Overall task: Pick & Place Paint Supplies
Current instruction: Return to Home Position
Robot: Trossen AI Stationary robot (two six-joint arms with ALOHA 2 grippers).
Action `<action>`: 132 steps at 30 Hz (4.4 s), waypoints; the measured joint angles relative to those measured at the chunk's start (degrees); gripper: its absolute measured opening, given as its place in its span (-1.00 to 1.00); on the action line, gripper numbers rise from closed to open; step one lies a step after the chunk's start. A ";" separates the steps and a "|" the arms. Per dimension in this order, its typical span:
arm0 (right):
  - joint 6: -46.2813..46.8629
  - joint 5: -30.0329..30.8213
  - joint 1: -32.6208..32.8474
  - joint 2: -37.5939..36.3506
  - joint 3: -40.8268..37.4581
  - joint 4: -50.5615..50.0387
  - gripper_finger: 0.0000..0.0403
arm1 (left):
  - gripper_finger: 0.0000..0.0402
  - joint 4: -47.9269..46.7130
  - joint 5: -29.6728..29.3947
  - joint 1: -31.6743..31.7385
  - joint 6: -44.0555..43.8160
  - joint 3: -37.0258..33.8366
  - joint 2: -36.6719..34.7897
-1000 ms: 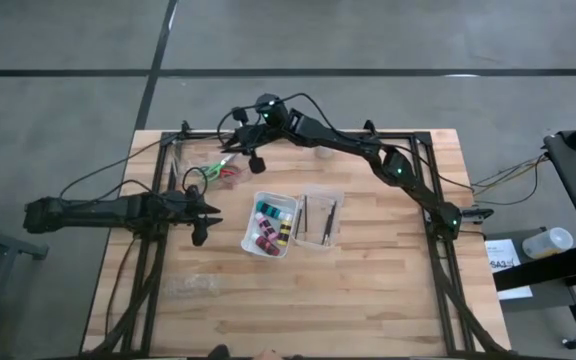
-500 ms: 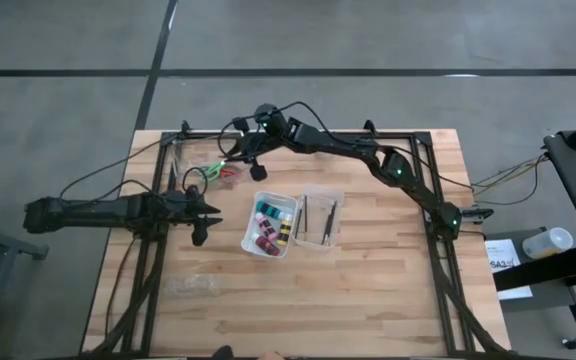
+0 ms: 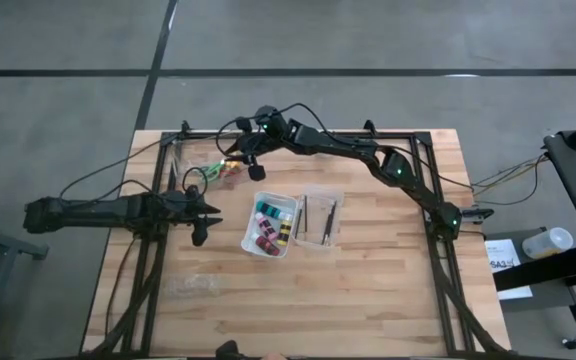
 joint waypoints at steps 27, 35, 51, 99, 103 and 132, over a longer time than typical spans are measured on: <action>4.11 -15.44 0.44 -9.00 -2.22 -10.24 -0.54 | -0.25 0.00 0.00 -0.02 0.00 0.00 -0.02; 5.87 -10.99 0.55 -18.06 -14.44 -0.02 -0.54 | -0.25 0.02 0.00 0.00 0.00 -0.02 0.00; 16.43 23.36 9.02 -46.91 -65.25 38.95 -0.54 | -0.25 0.14 0.00 0.00 0.00 -0.04 0.00; 31.98 37.87 12.04 -137.49 -125.46 11.05 -0.54 | -0.25 0.17 0.00 -0.01 0.00 -0.04 0.00; 32.18 39.11 12.03 -141.66 -125.22 6.46 -0.54 | -0.25 0.16 0.02 -0.02 0.00 -0.04 -0.02; 28.46 41.48 12.04 -140.78 -125.35 6.07 -0.54 | -0.25 0.26 0.20 -0.02 -0.02 -0.04 0.72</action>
